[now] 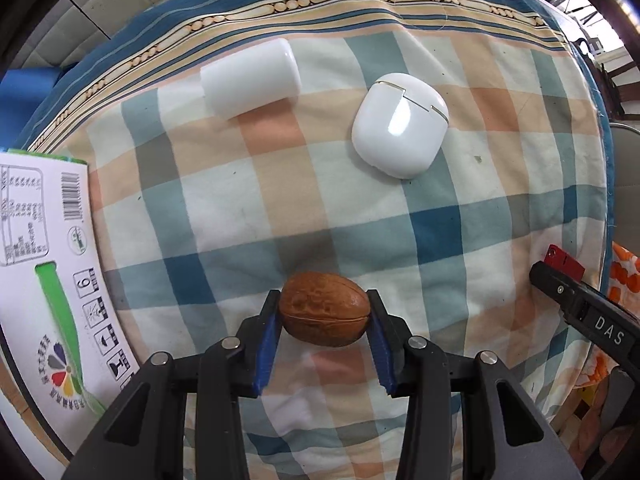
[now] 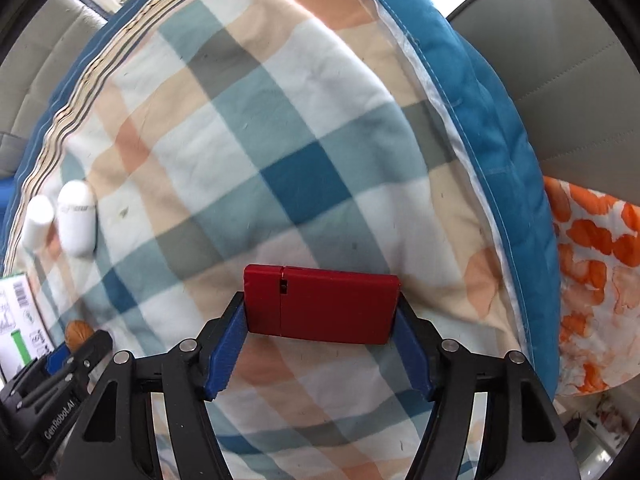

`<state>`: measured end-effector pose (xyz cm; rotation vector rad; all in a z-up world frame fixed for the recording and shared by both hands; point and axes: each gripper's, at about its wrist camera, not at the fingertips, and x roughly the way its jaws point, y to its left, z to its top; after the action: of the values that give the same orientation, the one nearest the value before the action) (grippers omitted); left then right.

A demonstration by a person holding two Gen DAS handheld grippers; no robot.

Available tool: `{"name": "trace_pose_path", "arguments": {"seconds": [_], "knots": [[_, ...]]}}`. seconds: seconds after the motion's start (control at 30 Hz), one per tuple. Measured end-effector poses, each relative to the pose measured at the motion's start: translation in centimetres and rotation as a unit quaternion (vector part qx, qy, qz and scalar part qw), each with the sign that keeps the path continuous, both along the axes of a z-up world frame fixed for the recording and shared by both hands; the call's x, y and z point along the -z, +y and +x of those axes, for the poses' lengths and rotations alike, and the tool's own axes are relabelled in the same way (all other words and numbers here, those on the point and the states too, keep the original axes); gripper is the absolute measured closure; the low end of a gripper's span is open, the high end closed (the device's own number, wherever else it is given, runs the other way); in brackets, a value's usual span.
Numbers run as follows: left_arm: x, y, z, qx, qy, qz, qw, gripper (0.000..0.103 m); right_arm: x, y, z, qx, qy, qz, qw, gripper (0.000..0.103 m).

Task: Organize rigid objects
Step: 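Carry the walnut and red block over the box with both tools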

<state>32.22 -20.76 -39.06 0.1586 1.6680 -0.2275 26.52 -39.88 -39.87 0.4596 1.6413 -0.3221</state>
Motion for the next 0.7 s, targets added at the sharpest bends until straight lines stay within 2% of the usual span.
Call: {"name": "trace_pose_path", "arguments": {"seconds": [0.2, 0.4, 0.5, 0.7], "knots": [[-2.7, 1.4, -1.8, 0.003, -0.02, -0.022, 0.9995, 0.065, -2.8, 2.8, -2.0, -0.029, -0.023, 0.018, 0.999, 0.032], [-7.9, 3.9, -3.3, -0.006, -0.049, -0.06, 0.997, 0.065, -7.8, 7.7, -4.5, -0.071, -0.062, 0.029, 0.995, 0.032], [-11.5, 6.6, -3.6, -0.013, -0.077, -0.075, 0.9941, 0.065, -10.6, 9.5, -4.4, -0.088, -0.087, 0.038, 0.992, 0.032], [-15.5, 14.5, -2.7, -0.045, -0.112, -0.082, 0.9894, 0.065, -16.7, 14.7, -2.3, -0.138, -0.133, 0.057, 0.98, 0.032]]}}
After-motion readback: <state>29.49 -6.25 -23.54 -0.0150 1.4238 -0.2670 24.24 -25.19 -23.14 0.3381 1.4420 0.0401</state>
